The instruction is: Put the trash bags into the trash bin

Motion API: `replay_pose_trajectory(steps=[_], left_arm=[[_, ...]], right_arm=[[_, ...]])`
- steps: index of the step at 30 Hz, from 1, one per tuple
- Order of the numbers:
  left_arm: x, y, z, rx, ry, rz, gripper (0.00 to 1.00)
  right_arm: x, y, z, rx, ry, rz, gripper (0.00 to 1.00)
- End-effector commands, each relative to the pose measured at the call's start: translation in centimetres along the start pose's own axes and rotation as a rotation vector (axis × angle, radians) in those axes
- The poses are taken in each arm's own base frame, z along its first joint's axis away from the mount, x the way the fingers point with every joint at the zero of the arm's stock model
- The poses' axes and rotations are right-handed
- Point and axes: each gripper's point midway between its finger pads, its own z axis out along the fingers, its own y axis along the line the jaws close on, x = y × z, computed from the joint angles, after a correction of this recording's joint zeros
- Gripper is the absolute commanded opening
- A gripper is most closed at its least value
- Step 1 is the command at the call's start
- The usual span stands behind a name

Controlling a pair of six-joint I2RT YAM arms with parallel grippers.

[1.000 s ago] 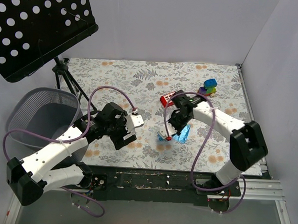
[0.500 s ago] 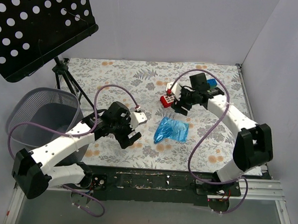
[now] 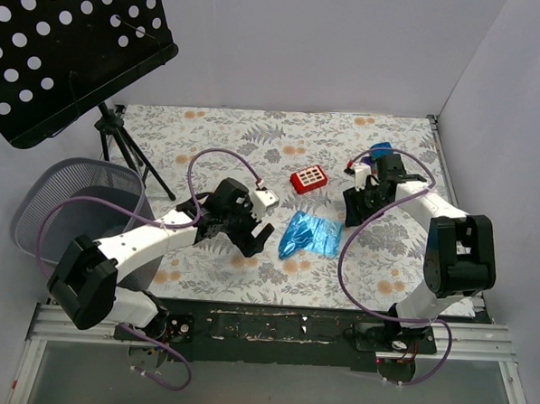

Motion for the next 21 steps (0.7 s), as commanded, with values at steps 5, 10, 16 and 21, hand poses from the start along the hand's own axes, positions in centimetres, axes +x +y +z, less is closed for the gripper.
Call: replay_pose_trajectory(steps=[5,10,16,21], left_arm=[[-3.0,-0.2,-0.6,0.017,-0.102,-0.047,0.84],[-3.8,-0.2,-0.7,0.025,-0.107,-0.042,0.84],[-3.7,0.2,-0.3,0.010,-0.099,-0.032,0.84],[-3.7,0.3,0.1,0.012,-0.096,-0.049,0.85]], right_arm=[[2.8,3.9,1.2,-0.183,-0.018,0.233,0.57],[3.6,3.4,3.5,-0.183,0.000,0.299,0.55],[3.4,2.5,5.2,-0.176,0.030,0.343,0.48],[4.5,2.1,5.6,-0.125,0.055,0.344,0.31]])
